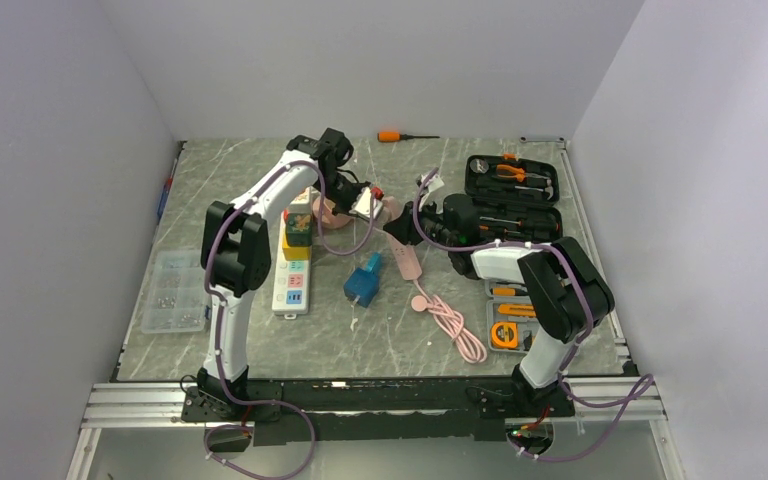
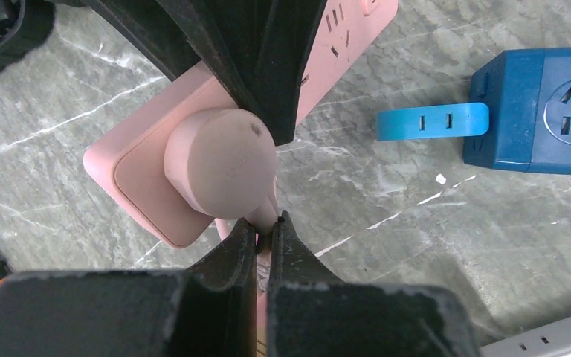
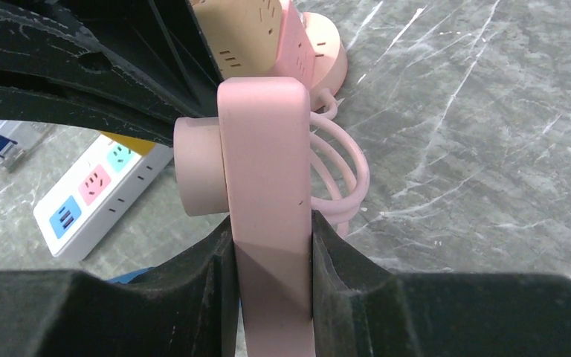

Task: Pull the plug off the socket
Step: Remove the plug from the socket.

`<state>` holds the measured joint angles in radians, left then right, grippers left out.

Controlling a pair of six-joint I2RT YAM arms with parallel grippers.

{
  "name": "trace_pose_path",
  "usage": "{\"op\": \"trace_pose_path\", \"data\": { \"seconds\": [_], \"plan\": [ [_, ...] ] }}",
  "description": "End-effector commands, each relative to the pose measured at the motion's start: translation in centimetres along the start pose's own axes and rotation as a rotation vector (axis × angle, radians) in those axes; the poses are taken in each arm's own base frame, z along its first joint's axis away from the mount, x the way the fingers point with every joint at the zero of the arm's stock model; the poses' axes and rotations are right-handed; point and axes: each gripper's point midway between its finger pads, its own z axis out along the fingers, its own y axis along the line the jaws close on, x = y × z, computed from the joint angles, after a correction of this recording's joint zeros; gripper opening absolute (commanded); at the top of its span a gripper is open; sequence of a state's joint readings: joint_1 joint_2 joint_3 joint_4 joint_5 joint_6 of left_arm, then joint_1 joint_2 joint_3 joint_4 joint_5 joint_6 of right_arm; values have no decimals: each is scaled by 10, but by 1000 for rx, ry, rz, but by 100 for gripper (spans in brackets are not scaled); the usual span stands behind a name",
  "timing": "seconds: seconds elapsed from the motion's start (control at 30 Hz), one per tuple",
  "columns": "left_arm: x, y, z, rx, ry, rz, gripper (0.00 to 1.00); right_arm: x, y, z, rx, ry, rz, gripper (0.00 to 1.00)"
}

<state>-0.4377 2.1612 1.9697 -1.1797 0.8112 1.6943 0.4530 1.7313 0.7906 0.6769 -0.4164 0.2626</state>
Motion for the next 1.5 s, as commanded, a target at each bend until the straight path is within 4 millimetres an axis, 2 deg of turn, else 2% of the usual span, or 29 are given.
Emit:
{"op": "trace_pose_path", "data": {
  "seconds": [0.0, 0.4, 0.73, 0.83, 1.03, 1.23, 1.3, 1.37, 1.47],
  "plan": [
    [-120, -76, -18, 187, -277, -133, 0, -29, -140, -34, 623, -157, 14, 0],
    [-123, -88, -23, 193, -256, -86, 0, -19, -167, -47, 754, -119, 55, 0],
    [-124, -86, -25, 191, -243, -75, 0, -17, -195, -77, 971, -101, 137, 0],
    [-125, -87, -24, 193, -247, -77, 0, -26, -189, -79, 960, -141, 88, 0],
    [-125, -86, -25, 190, -247, -68, 0, -27, -183, -80, 1015, -115, -44, 0],
    [-127, -89, -26, 191, -246, -65, 0, -17, -189, -80, 1027, -83, 52, 0],
    [-127, -90, -27, 190, -245, -72, 0, -19, -189, -83, 971, -147, 111, 0],
    [-126, -90, -29, 185, -246, -77, 0, -19, -172, -80, 839, -200, 79, 0],
    [-124, -90, -28, 187, -244, -85, 0, -28, -143, -66, 660, -239, 35, 2]
  ]
}}
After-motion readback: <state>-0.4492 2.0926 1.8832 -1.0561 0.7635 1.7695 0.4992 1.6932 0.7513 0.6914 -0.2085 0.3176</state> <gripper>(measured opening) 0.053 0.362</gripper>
